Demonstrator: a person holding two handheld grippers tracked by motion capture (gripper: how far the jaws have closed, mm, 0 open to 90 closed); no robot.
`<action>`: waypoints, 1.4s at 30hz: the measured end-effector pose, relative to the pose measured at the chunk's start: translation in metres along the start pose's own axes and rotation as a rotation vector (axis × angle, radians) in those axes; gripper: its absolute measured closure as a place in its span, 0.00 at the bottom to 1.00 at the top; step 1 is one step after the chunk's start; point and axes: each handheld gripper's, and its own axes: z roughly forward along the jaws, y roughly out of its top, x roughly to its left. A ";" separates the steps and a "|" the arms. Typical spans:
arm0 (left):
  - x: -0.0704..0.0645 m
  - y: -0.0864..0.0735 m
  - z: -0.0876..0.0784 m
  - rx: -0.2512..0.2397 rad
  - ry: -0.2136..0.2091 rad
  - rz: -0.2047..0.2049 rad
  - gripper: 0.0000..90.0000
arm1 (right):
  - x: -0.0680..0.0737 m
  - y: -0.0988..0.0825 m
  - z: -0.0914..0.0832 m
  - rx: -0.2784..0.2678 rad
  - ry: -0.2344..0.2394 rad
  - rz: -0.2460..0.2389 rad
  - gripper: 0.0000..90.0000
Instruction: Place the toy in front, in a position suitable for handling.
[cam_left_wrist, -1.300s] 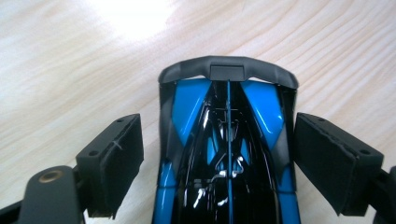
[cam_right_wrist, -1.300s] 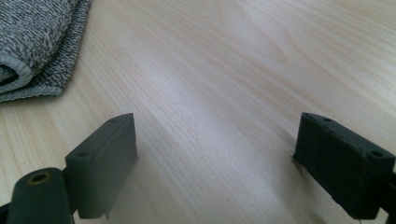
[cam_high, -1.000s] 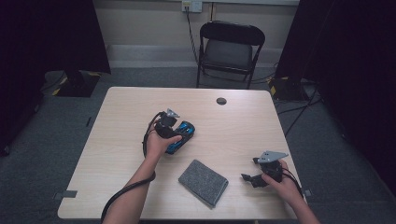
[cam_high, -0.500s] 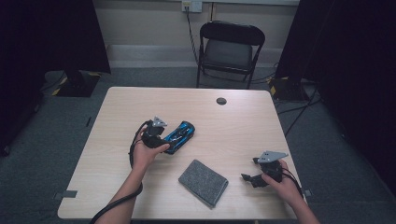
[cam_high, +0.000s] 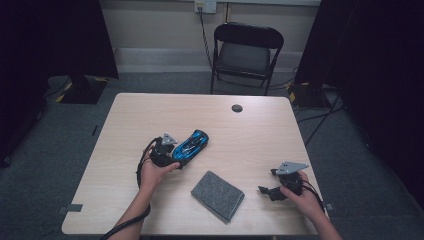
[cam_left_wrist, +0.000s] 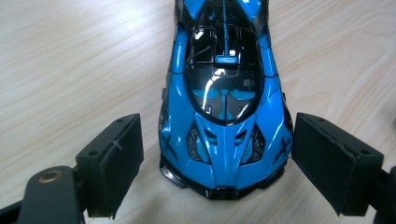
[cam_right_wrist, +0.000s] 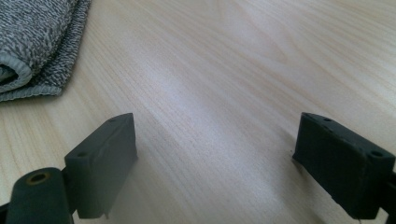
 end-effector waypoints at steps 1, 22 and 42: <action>-0.001 -0.001 0.002 -0.010 0.010 -0.008 0.19 | 0.000 0.000 0.000 0.000 0.000 0.000 0.13; -0.005 -0.008 0.013 -0.018 0.022 0.019 0.17 | 0.000 0.000 0.000 0.003 -0.006 0.001 0.13; -0.005 -0.007 0.013 -0.044 0.019 0.038 0.28 | 0.003 0.000 -0.003 -0.028 -0.061 0.091 0.29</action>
